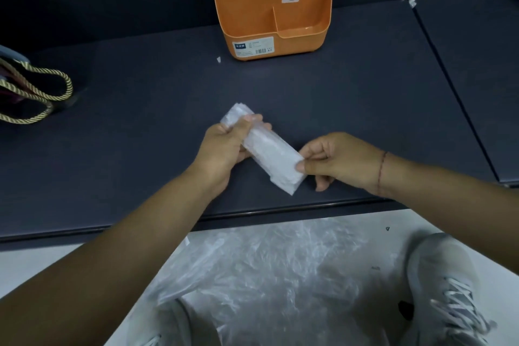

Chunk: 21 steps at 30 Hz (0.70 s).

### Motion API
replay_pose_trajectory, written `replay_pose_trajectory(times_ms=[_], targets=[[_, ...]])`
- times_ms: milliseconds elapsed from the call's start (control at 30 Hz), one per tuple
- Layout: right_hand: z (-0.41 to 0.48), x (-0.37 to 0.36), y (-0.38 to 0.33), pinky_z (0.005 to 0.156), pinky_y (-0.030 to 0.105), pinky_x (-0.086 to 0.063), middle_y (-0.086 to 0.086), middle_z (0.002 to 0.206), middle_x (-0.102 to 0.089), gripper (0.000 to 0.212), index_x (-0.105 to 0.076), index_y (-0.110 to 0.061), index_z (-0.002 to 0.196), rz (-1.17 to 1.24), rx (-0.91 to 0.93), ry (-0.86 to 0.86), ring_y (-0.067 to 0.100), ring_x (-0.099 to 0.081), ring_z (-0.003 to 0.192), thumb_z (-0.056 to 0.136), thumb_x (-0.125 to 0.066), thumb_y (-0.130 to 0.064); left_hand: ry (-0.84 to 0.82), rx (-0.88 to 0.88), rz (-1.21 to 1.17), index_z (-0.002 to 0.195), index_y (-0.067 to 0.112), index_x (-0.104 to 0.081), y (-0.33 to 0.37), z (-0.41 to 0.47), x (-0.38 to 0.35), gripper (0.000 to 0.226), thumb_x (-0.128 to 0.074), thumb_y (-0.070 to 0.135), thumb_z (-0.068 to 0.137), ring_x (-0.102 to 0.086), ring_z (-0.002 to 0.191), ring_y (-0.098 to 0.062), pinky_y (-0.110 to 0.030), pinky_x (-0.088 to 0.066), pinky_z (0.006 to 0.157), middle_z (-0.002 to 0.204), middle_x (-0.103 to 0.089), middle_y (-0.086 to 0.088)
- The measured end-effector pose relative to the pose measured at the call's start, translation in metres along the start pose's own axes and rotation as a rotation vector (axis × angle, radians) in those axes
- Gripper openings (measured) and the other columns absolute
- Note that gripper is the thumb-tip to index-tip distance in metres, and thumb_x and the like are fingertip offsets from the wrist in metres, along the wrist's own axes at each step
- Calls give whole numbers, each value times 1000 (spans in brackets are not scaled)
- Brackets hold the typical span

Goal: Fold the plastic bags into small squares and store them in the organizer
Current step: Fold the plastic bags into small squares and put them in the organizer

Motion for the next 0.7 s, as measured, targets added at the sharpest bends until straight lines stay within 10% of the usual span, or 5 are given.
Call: replay_pose_trajectory(times_ms=[267,400,500,700], targets=[[0,-3,3,50,19,-50,8,79,-73,8,-70,-4,95,39,-105,108,9,-59,45,89,-64,-3,246,-91,86,119,-1,-66,8,31,19,25,-54,11,100,-71,84,-11,-22,-59,74,101,-74,-11],[-1,-2,2,51,20,-52,10,80,-72,8,-70,-7,92,70,-125,119,10,-61,46,90,-63,-4,413,-552,427,128,5,-61,21,14,27,29,-50,10,101,-64,105,-8,-24,-49,99,115,-67,-1],[0,-2,0,52,23,-54,9,72,-70,9,-70,-9,88,65,-146,122,11,-61,45,90,-62,-4,224,-835,813,129,6,-61,3,-20,3,35,-47,17,99,-55,120,-17,-22,-38,107,128,-62,-7],[-3,-3,-2,53,24,-55,14,79,-70,8,-69,-9,92,100,-143,112,12,-62,47,91,-61,-6,-88,-725,1312,153,1,-18,-57,-36,-14,94,-15,73,93,-3,150,-13,-24,3,121,162,-13,-9]])
Point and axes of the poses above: each hand's wrist, its own z-axis towards the middle knuckle, its own x-axis out of the back of the hand, y = z × x, the point moved 3 cm from there along z, towards the middle knuckle
